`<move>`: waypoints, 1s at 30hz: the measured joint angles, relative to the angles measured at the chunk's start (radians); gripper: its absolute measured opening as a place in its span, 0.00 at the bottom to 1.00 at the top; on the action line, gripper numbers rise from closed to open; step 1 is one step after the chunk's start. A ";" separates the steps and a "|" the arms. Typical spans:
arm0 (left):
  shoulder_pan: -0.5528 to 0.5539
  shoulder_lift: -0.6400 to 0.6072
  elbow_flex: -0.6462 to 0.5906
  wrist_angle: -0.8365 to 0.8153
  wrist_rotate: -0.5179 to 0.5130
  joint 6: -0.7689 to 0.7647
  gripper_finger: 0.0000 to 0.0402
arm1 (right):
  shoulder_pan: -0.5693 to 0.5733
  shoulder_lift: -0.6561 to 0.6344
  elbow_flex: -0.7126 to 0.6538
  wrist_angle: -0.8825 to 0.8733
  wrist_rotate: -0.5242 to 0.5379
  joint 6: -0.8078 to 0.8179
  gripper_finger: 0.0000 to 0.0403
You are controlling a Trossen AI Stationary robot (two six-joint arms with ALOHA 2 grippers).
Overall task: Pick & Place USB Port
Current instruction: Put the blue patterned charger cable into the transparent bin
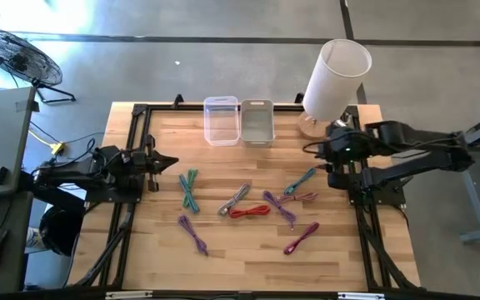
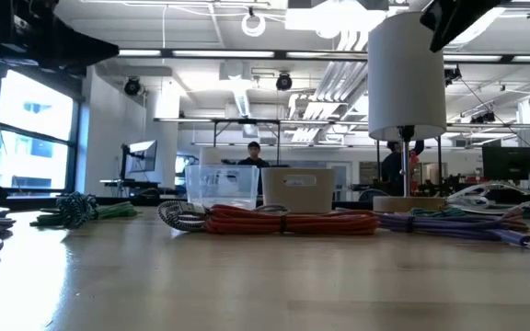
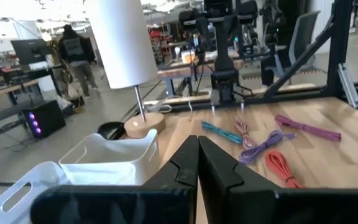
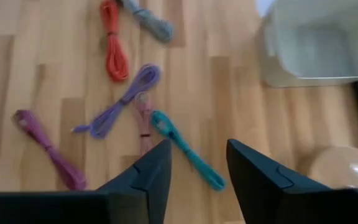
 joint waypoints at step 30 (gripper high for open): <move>0.000 0.066 0.101 -0.047 0.033 0.133 0.02 | -0.003 0.563 0.000 -0.055 -0.039 -0.462 0.39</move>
